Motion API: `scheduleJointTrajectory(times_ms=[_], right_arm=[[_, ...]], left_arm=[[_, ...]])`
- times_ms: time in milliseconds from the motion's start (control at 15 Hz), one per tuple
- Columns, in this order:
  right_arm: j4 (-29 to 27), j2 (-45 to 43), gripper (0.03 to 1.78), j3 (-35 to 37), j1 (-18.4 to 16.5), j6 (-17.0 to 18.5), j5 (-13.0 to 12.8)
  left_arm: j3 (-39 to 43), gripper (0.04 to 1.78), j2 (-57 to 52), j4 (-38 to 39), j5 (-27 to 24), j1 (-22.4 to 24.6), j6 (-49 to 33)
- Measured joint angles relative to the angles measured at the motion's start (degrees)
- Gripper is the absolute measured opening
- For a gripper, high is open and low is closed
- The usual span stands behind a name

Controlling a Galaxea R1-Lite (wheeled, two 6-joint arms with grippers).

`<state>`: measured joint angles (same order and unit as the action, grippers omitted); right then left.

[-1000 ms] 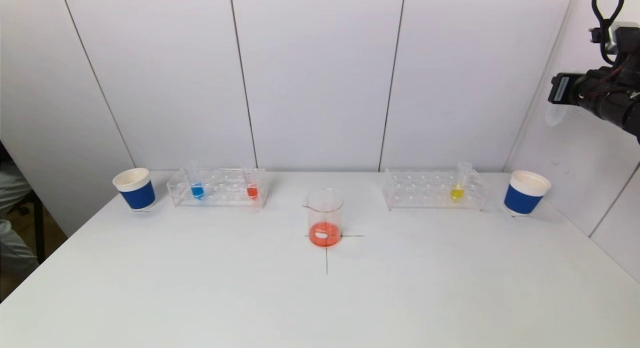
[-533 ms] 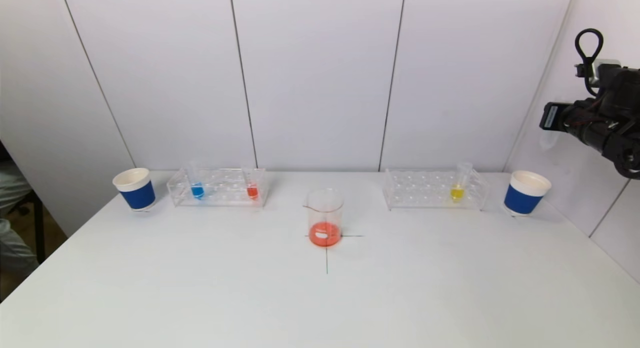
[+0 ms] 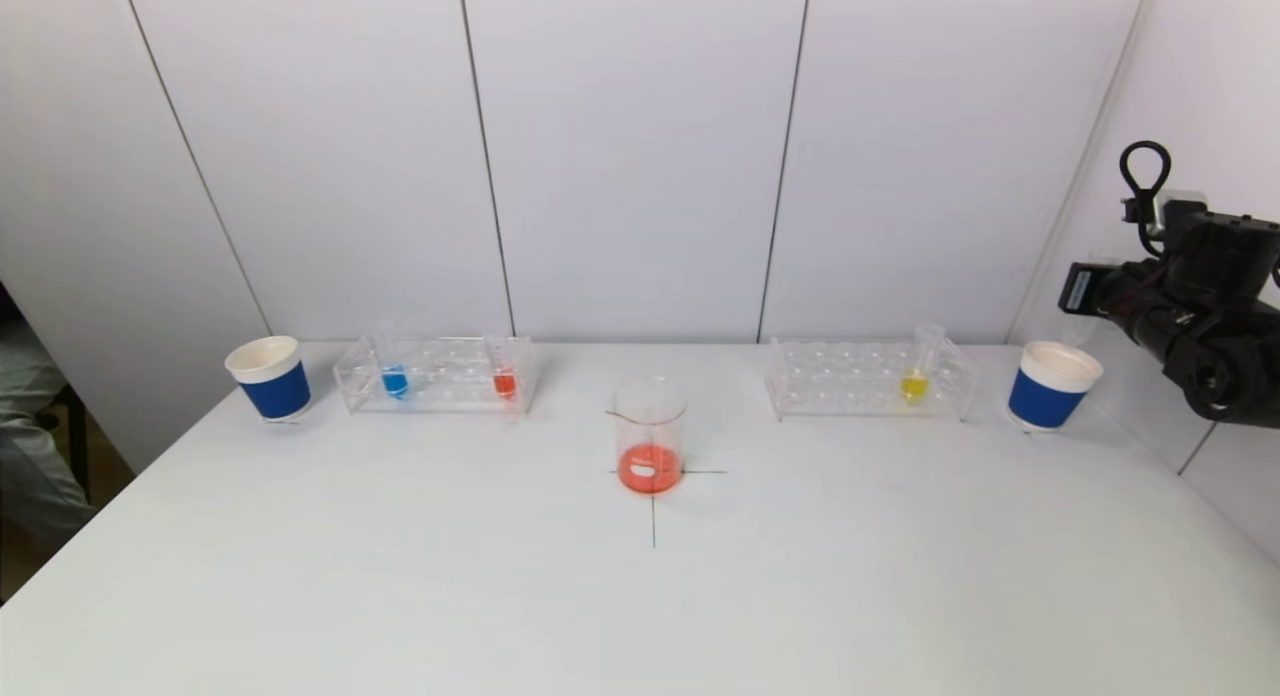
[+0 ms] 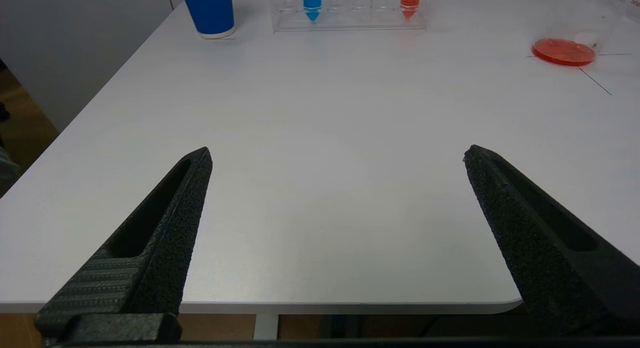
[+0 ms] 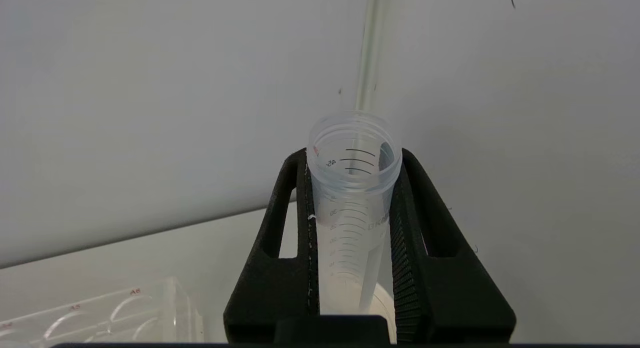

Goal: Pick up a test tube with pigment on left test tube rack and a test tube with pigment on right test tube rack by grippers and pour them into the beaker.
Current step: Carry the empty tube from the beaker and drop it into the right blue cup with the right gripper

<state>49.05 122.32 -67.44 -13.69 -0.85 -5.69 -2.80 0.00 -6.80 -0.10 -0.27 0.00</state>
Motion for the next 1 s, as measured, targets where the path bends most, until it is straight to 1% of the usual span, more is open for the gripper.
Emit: scheduleJointTrajectory(times_ms=[533,800,1000], right_arm=[[8.5,3.3,0.47,6.9,-0.8,0.1,0.0],[11.3,4.5,0.47,9.4,-0.8,0.1,0.0],[11.9,5.0,0.47,10.3,-0.7,0.1,0.0]], left_arm=[[0.0,1.76,0.0,0.0,0.0,0.0,0.0],[0.0,1.76,0.0,0.0,0.0,0.0,0.0],[0.0,1.76,0.0,0.0,0.0,0.0,0.0]])
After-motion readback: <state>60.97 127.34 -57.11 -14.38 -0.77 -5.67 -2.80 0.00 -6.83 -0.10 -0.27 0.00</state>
